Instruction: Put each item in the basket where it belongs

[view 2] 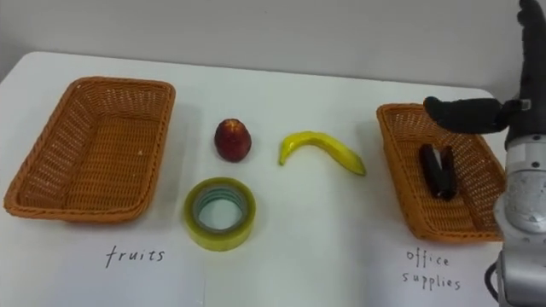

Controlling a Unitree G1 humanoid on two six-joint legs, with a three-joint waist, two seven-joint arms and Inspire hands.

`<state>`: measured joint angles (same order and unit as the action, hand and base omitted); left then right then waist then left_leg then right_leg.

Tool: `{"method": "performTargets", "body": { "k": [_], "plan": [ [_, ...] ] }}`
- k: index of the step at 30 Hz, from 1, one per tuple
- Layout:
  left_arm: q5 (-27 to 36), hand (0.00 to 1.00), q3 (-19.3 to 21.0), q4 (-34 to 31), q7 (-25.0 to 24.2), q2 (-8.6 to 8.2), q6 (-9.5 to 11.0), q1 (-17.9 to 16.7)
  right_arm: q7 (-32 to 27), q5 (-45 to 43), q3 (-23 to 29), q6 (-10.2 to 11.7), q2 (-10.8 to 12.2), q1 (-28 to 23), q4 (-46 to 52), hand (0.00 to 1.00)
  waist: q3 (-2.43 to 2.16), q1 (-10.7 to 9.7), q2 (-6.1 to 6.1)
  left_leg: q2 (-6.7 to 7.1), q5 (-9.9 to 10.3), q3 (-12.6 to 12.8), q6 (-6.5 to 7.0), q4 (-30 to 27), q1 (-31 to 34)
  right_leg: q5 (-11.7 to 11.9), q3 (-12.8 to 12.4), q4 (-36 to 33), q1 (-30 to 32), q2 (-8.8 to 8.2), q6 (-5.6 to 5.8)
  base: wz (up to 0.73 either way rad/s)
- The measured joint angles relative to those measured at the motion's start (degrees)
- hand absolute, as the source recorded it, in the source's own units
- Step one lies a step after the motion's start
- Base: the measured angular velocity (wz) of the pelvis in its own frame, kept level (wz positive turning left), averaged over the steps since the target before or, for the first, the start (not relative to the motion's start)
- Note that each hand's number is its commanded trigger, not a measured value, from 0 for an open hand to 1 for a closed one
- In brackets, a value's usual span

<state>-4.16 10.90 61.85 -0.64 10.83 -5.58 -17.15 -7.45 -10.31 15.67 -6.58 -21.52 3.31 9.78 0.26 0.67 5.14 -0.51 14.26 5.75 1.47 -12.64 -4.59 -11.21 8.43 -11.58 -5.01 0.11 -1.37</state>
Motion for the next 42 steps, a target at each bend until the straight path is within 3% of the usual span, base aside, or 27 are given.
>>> {"method": "performTargets", "body": {
  "k": [10, 15, 20, 25, 27, 28, 34, 38, 42],
  "plan": [
    [-0.18, 0.0, -2.2, -1.17, -0.27, -0.08, -0.26, 1.39, 2.6, 0.88, -7.89, 0.46, 0.96, 0.1, 2.98, 0.0, -0.28, 1.96, -1.6, -0.01, -0.06, -1.7, 0.08, -0.99, 1.22, 0.0, 2.49, -0.13, -0.23, -0.75, 0.0, 0.1],
    [-0.3, 0.0, -4.94, -0.38, -0.02, 0.06, -0.26, 1.03, 2.67, 1.58, -11.59, 0.47, 1.03, 0.09, 2.86, 0.0, -0.15, 3.12, -1.37, 0.29, -0.14, -2.69, 0.21, -0.97, 1.05, -0.01, 3.12, -0.08, -0.77, -0.73, 0.01, 0.08],
    [-0.3, 0.0, -7.78, 0.02, -0.09, -0.16, -0.28, 0.41, 2.91, 4.57, -16.66, 1.13, 1.6, 0.0, -0.29, 0.0, 0.35, 4.2, -0.47, 0.29, -0.14, -2.96, 0.21, -1.09, 1.16, -0.01, 3.45, -0.01, -0.84, -0.76, 0.02, 0.01],
    [-0.23, 0.0, -7.74, -0.03, -1.15, -0.13, -0.37, 0.04, 3.4, 4.96, -17.39, 1.99, 3.5, -0.58, -3.9, 0.0, 0.2, 4.42, -0.45, 0.4, -0.17, -3.48, 0.27, -1.34, 2.01, 0.04, 4.24, 0.37, -0.6, -0.78, 0.09, 0.07],
    [-0.12, 0.0, -7.74, -0.04, -1.52, -0.12, -0.61, -0.55, 3.41, 4.96, -17.86, 1.93, 4.1, -1.33, -4.6, 0.0, -0.32, 4.28, -0.64, 0.4, -0.18, -3.42, 0.27, -1.37, 2.49, 0.07, 4.26, 0.82, -0.3, -0.75, 0.11, 0.0],
    [-0.11, 0.0, -7.78, -0.12, -1.96, -0.12, -0.99, -0.75, 3.42, 4.97, -18.26, 1.91, 4.16, -2.01, -4.6, 0.0, -0.87, 4.22, -0.88, 0.38, -0.18, -3.34, 0.27, -1.51, 3.04, 0.08, 4.22, 0.79, 0.19, -0.76, 0.11, 0.0],
    [-0.28, 0.0, -7.82, -1.47, -2.51, -0.08, -1.46, -0.2, 3.42, 5.21, -19.36, 1.91, 4.43, -2.53, -5.1, 0.0, -0.77, 4.23, -2.03, 0.35, -0.18, -3.37, 0.26, -1.58, 3.53, 0.08, 4.2, 0.79, 0.65, -0.95, 0.1, 0.0],
    [-0.33, 0.0, -7.81, -2.7, -2.34, -0.1, -1.52, -0.22, 3.28, 5.21, -19.43, 1.91, 4.47, -2.53, -5.76, 0.0, -0.76, 4.28, -2.19, 0.36, -0.21, -3.31, 0.26, -1.6, 3.98, 0.09, 4.27, 0.75, 1.08, -0.98, 0.09, 0.0],
    [0.17, 0.0, -7.82, -4.12, -2.29, -0.1, -1.58, -0.2, 3.18, 5.61, -20.75, 1.91, 4.51, -2.49, -7.18, 0.0, -0.45, 4.62, -2.39, 0.35, -0.21, -3.3, 0.26, -1.65, 4.08, 0.09, 4.26, 0.77, 1.15, -1.0, 0.1, 0.0]
  ]
}}
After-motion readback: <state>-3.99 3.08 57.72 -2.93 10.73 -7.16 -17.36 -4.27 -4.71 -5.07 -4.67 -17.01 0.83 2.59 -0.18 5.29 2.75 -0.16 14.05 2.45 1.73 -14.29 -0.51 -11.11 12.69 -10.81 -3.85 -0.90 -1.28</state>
